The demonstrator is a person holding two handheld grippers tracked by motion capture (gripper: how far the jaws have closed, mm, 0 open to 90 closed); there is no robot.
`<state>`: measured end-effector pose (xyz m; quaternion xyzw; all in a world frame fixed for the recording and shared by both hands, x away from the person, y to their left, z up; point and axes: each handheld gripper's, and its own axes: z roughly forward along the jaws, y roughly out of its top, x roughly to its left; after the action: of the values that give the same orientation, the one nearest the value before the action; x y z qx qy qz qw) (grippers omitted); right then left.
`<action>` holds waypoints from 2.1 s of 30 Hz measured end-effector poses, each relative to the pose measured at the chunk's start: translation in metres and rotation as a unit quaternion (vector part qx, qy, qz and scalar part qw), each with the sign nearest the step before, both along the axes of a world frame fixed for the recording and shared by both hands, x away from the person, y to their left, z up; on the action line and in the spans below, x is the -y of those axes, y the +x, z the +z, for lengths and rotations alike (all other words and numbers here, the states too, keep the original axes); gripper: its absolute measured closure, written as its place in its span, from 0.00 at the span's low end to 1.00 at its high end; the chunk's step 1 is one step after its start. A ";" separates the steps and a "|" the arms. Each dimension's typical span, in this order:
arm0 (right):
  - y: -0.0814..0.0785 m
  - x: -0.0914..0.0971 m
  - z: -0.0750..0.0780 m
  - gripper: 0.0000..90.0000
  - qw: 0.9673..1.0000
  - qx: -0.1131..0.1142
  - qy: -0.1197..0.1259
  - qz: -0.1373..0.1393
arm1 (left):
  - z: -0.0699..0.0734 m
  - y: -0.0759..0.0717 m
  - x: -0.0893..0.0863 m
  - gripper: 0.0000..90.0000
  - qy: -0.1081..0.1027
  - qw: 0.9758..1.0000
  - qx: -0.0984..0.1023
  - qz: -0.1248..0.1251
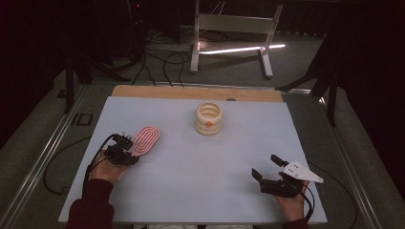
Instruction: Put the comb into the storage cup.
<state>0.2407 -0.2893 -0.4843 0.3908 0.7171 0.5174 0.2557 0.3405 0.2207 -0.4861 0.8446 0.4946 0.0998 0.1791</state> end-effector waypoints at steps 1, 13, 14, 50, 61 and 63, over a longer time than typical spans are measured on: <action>0.000 0.000 0.000 0.09 1.000 0.000 0.001 0.000 | 0.000 0.000 0.000 0.78 -0.002 1.000 0.003 0.000; 0.000 0.000 0.000 0.09 1.000 0.000 0.002 0.001 | 0.009 -0.007 -0.005 0.78 -0.039 0.998 0.053 0.009; 0.000 0.000 0.000 0.09 1.000 0.001 0.001 0.001 | 0.010 -0.008 -0.005 0.78 -0.039 0.998 0.058 0.008; 0.004 -0.004 -0.003 0.09 1.000 -0.011 0.000 0.013 | 0.030 -0.021 0.003 0.78 -0.088 0.984 0.155 0.001; 0.011 -0.001 0.002 0.09 0.999 -0.024 0.017 0.022 | 0.047 -0.029 0.011 0.78 -0.099 0.975 0.199 -0.009; 0.014 0.000 0.005 0.09 0.999 -0.031 0.018 0.034 | 0.049 -0.031 0.012 0.78 -0.102 0.973 0.206 -0.009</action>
<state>0.2544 -0.2890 -0.4793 0.3867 0.7282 0.5263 0.2080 0.3098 0.2084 -0.4374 0.7875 0.4468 0.2193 0.3636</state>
